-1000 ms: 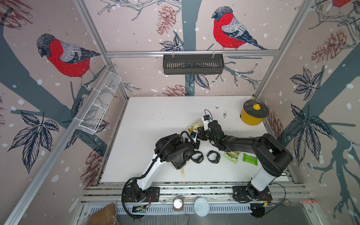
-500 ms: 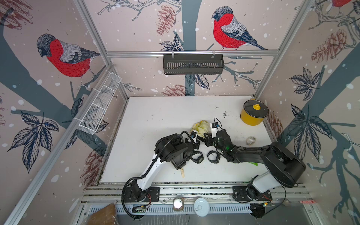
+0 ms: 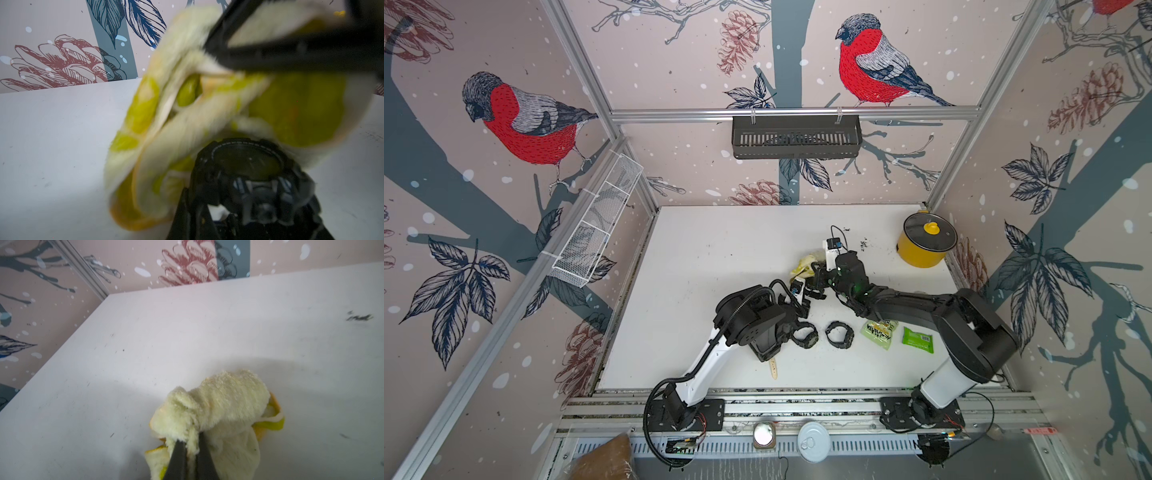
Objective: Wipe the watch dial
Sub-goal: Wipe the dirt from the watch dial.
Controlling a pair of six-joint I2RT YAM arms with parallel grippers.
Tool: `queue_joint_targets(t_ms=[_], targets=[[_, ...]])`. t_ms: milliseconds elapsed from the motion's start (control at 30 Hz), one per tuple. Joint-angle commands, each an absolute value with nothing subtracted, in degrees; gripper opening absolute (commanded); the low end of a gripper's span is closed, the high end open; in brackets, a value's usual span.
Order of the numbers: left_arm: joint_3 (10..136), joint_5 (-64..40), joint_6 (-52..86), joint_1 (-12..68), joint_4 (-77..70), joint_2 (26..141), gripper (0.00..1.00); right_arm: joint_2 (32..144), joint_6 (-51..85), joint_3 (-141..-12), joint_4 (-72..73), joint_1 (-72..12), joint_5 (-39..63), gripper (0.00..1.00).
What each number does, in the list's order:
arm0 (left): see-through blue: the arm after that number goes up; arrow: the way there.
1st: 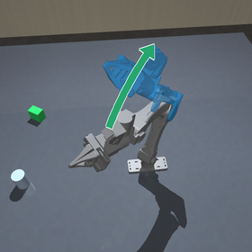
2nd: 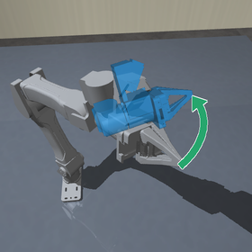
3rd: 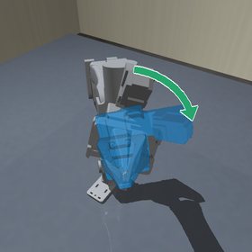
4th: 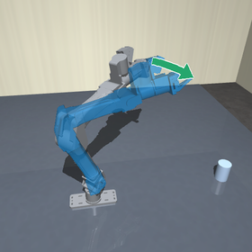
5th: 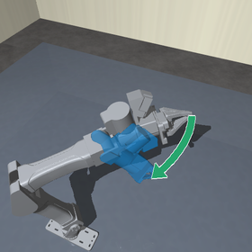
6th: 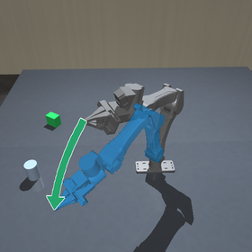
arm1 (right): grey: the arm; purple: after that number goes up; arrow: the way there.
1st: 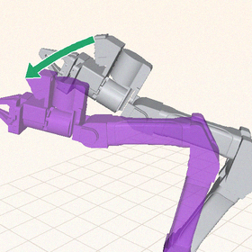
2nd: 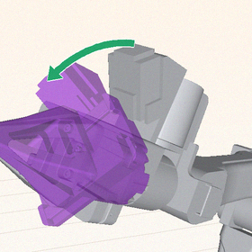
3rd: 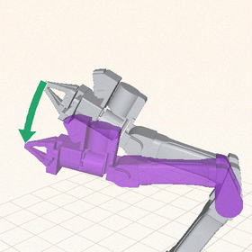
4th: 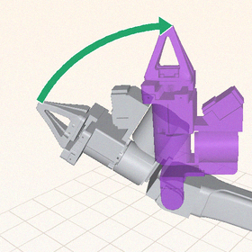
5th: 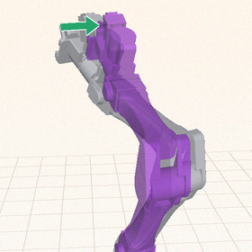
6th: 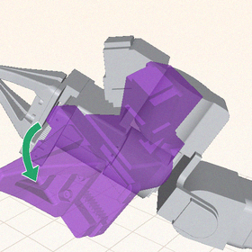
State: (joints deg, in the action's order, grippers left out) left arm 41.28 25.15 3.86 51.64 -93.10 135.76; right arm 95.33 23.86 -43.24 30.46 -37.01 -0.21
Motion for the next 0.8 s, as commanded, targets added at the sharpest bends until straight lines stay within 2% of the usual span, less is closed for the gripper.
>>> queue_joint_targets(t_ms=[0,167,467,667,767], targets=[[40.25,26.79,7.21,51.44,-102.38,138.17,0.00,97.02,24.57,-40.45,33.45,-37.75,0.05,0.05],[40.34,26.80,7.25,51.51,-102.17,138.08,0.00,95.55,27.23,-31.75,38.37,-36.15,1.31,0.05],[40.11,26.90,7.33,51.50,-103.05,138.43,0.00,88.03,26.66,-22.88,35.86,-35.26,-0.34,0.05],[40.04,26.89,7.53,51.48,-103.04,138.38,0.00,80.48,27.45,-31.20,29.18,-36.62,-1.47,0.06],[39.94,26.61,7.39,51.46,-103.06,138.34,0.00,83.54,26.99,-37.96,30.69,-39.27,-6.27,0.07]])
